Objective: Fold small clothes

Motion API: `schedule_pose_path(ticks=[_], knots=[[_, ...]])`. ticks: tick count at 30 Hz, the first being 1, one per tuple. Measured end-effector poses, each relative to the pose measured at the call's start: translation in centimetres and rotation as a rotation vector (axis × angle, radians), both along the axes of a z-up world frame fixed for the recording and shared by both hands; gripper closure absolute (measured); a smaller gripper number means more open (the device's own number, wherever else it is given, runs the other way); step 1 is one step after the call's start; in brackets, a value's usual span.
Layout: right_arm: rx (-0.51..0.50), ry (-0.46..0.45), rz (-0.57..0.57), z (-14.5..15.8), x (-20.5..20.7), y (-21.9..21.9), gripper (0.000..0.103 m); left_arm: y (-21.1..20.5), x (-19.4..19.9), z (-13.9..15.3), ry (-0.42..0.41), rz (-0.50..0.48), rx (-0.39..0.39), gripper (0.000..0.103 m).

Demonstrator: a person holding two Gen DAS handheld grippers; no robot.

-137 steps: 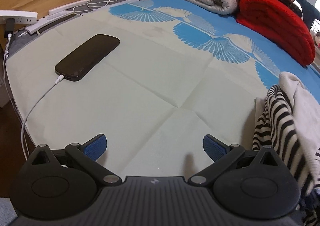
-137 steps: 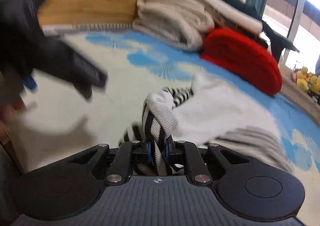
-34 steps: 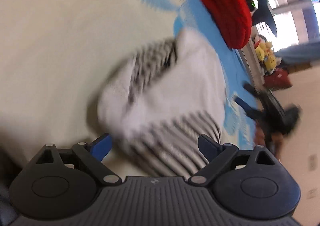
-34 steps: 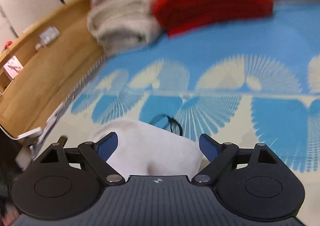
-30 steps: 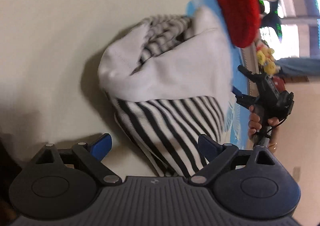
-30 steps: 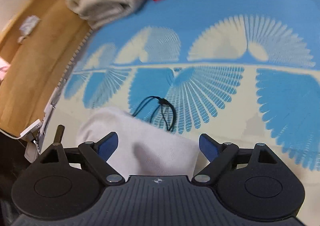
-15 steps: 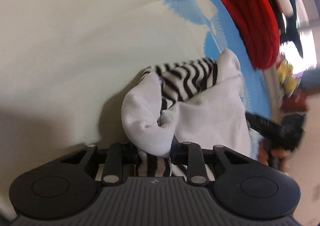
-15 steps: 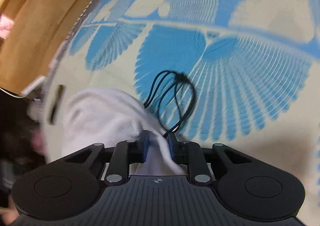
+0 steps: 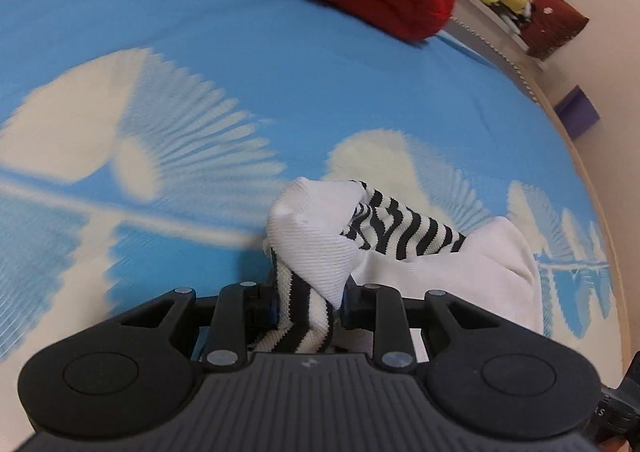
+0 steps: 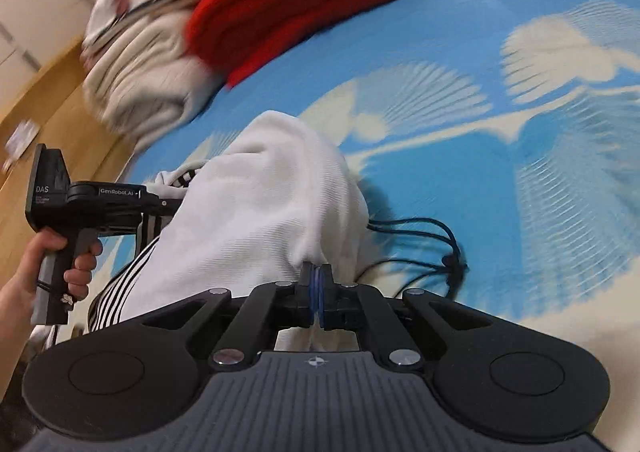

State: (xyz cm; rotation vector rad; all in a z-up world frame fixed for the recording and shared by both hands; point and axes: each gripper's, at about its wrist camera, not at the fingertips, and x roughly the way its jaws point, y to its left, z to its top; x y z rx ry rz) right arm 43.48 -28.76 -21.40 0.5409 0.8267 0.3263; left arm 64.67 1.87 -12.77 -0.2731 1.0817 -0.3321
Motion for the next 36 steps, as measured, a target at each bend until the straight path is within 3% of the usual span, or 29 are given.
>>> schedule_pose_path(ticks=[6,9,10,13,15,17,19,20,25,30,32,36], knots=[[0.014,0.005,-0.117,-1.8,2.0,-3.6,0.102,0.2,5.4,-1.5,0.007,0.132,-0.086,0.069],[0.017,0.013,-0.106,-3.0,1.8,-3.4,0.102,2.2,6.8,-1.8,-0.014,0.268,-0.113,0.056],[0.011,0.009,-0.106,-3.3,1.5,-3.1,0.102,3.0,7.4,-1.9,0.000,0.312,-0.152,0.046],[0.016,0.006,-0.116,-3.1,1.2,-3.1,0.101,5.3,7.1,-1.4,0.011,0.434,-0.212,0.044],[-0.007,-0.010,-0.132,-2.2,0.6,-3.3,0.094,6.1,6.2,0.2,-0.020,0.427,-0.192,0.036],[-0.108,-0.048,-0.154,-0.5,-0.4,-2.8,0.081,6.2,3.7,3.1,-0.084,0.392,-0.107,0.015],[-0.201,-0.110,-0.153,2.1,-2.3,-2.0,0.048,5.8,0.2,6.0,-0.153,0.332,-0.008,0.007],[-0.231,-0.151,-0.151,3.7,-3.8,-1.6,0.044,5.5,-2.6,7.7,-0.189,0.287,0.046,0.002],[-0.255,-0.250,-0.119,9.7,-11.7,1.4,0.012,3.1,-18.4,12.3,-0.350,0.196,0.203,0.000],[-0.326,-0.181,-0.236,11.2,-17.4,5.8,0.008,-1.8,-30.7,12.0,-0.496,0.176,0.468,0.000],[-0.333,-0.148,-0.328,10.4,-19.2,6.8,0.008,-2.9,-33.4,10.9,-0.500,0.163,0.478,0.000],[-0.305,-0.167,-0.435,7.4,-22.2,8.3,0.008,-3.2,-35.0,7.3,-0.454,0.173,0.416,0.000]])
